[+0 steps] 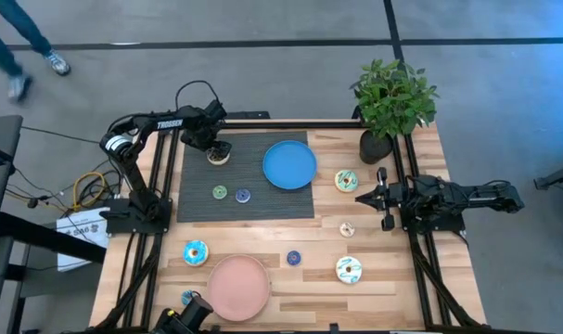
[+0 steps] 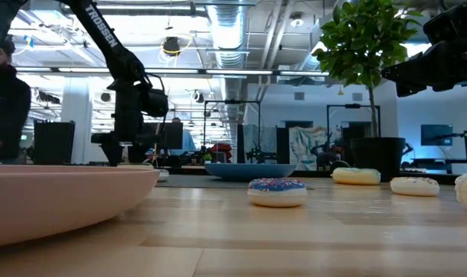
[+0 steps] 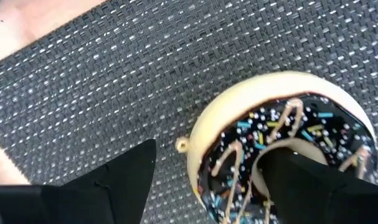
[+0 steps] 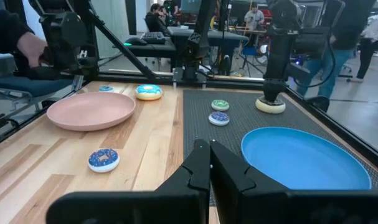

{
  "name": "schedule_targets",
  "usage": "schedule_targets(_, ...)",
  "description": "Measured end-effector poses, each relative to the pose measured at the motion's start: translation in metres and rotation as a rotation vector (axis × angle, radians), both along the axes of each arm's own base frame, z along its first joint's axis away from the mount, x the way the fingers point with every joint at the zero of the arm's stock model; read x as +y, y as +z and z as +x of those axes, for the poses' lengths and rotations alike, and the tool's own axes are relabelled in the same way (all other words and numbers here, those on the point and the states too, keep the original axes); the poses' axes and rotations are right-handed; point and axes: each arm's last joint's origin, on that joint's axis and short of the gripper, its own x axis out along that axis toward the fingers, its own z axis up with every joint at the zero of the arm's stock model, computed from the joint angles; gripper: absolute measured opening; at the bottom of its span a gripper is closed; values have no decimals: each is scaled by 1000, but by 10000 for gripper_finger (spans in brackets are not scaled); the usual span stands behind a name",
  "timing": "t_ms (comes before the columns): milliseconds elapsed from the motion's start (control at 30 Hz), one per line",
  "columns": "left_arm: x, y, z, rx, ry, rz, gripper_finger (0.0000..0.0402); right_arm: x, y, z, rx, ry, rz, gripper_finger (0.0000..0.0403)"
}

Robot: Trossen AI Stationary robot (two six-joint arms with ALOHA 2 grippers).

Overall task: Pick & Place donuts
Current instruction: Put the large black donut on the blue plate

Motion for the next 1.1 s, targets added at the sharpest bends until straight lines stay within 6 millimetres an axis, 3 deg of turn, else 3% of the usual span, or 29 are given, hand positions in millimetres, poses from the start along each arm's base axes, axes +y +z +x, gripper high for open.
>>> schedule_targets(867, 2, 0, 2, -27, 34, 15, 275, 0, 0, 0, 0, 0, 0, 0)
schedule_targets(1100, 3, 0, 3, -32, 35, 33, 255, 0, 0, 0, 0, 0, 0, 0)
